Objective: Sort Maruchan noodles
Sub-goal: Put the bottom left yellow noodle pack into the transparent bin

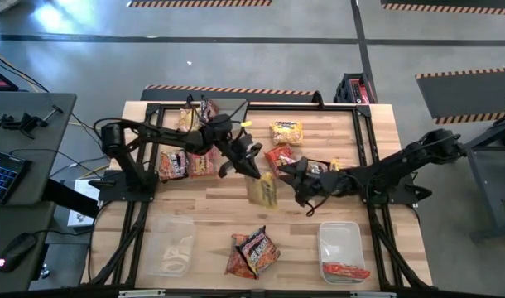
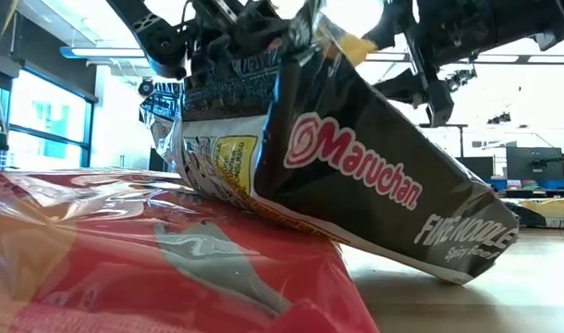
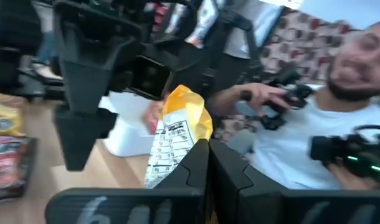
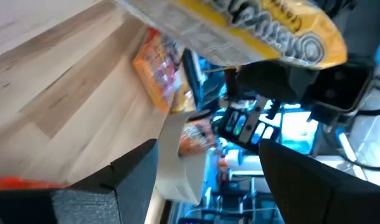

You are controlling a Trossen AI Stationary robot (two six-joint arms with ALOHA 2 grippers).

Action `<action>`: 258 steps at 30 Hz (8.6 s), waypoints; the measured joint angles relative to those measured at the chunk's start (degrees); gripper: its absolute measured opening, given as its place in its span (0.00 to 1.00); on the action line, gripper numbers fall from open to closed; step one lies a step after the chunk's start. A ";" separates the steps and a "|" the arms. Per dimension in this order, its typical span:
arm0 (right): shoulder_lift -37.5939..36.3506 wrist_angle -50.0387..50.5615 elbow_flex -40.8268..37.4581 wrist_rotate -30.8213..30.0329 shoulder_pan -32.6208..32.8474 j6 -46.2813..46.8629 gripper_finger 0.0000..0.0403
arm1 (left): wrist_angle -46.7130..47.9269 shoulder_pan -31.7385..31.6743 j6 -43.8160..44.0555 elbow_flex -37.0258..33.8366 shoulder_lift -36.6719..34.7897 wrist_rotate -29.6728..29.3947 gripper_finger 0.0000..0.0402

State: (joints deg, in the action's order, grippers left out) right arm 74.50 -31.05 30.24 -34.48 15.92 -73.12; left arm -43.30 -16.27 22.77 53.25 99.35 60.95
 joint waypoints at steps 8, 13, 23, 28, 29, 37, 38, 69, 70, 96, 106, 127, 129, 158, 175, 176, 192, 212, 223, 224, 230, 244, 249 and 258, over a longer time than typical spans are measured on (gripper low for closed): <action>-0.11 -13.81 0.02 9.50 -0.25 -11.35 0.66 | 0.45 -0.59 7.20 0.00 -0.20 7.25 0.00; 0.07 -11.08 1.07 17.40 -2.25 -16.52 0.65 | 0.26 -0.59 10.23 0.00 -0.18 7.99 0.00; 9.05 -8.36 5.69 15.33 -1.10 -24.40 0.64 | -0.95 -0.13 18.73 0.45 3.39 2.96 0.00; 13.78 -10.54 7.42 12.30 -0.18 -27.87 0.64 | -2.26 -0.31 21.19 1.63 3.30 2.32 0.00; 14.34 -11.45 7.52 12.13 -0.02 -27.87 0.64 | -2.83 -0.43 21.85 1.68 3.30 2.10 0.00; 15.45 -14.99 8.13 10.95 -0.16 -26.34 0.64 | -3.07 -2.14 21.81 1.71 3.25 1.51 0.00; 15.45 -14.92 8.11 9.49 -0.15 -25.50 0.64 | -3.07 -2.20 20.59 1.32 3.25 1.67 0.00; 13.28 12.70 8.02 -2.67 -0.30 45.87 0.14 | 33.49 8.46 -4.86 -5.86 2.93 -27.20 0.46; 13.15 12.83 8.02 -1.87 -0.71 47.41 0.14 | 33.55 8.54 -4.84 -5.86 3.03 -27.35 0.46; 13.14 13.63 8.00 3.47 -4.70 57.74 0.14 | 33.61 9.95 -3.60 -2.01 9.75 -29.20 0.34; 9.55 17.27 6.22 5.44 -5.59 70.37 0.14 | 34.70 7.44 -4.91 -1.99 9.46 -24.70 0.02; 5.53 -24.08 -13.42 8.08 -8.46 103.74 0.45 | 20.26 -1.72 -1.39 -2.08 0.44 -19.80 0.00; 5.53 -24.14 -12.09 8.01 -8.46 101.84 0.53 | 18.54 -2.39 -1.76 -2.03 -2.24 -20.30 0.00; 34.26 -59.10 2.77 22.63 -18.65 97.21 0.66 | 12.36 -7.04 -5.45 -2.03 -21.88 -29.84 0.00; 29.91 -55.06 -5.48 30.41 -19.13 86.52 0.66 | 57.55 -2.40 -25.20 -2.04 -17.32 -43.51 0.05; 28.56 -53.60 -6.41 29.30 -19.15 85.79 0.66 | 59.16 -1.11 -26.86 -2.01 -16.17 -45.91 0.07; 15.06 -34.24 -9.49 22.65 -18.45 80.40 0.66 | 51.27 17.31 -41.77 -2.08 1.31 -73.86 0.45; 15.06 -33.63 -9.49 21.11 -16.61 79.07 0.66 | 47.29 14.83 -45.73 -2.03 1.63 -71.41 0.38; 15.08 -28.51 -9.47 22.87 -16.61 90.52 0.66 | 46.00 14.34 -45.24 -2.03 1.59 -63.93 0.03; 15.08 -27.84 -9.48 23.34 -16.61 93.15 0.66 | 45.67 14.21 -44.37 -2.03 1.59 -63.09 0.02; 15.08 -23.52 -9.46 26.55 -16.06 107.76 0.66 | 43.01 12.31 -37.62 -2.05 1.24 -56.23 0.00; 15.13 -9.78 -6.02 21.54 -12.06 129.68 0.67 | 44.24 12.20 -36.79 -2.05 0.42 -54.93 0.09; 15.13 -9.68 -5.81 20.44 -12.22 128.11 0.67 | 46.14 15.81 -41.56 -2.05 0.42 -58.71 0.24; 15.13 -9.24 -5.84 18.38 -12.22 124.57 0.67 | 41.89 18.54 -44.82 -2.03 1.83 -65.65 0.43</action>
State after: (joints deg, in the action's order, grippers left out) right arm 89.62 -40.29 24.40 -16.10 3.70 51.45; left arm -1.41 2.27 -22.05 51.22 101.18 -4.69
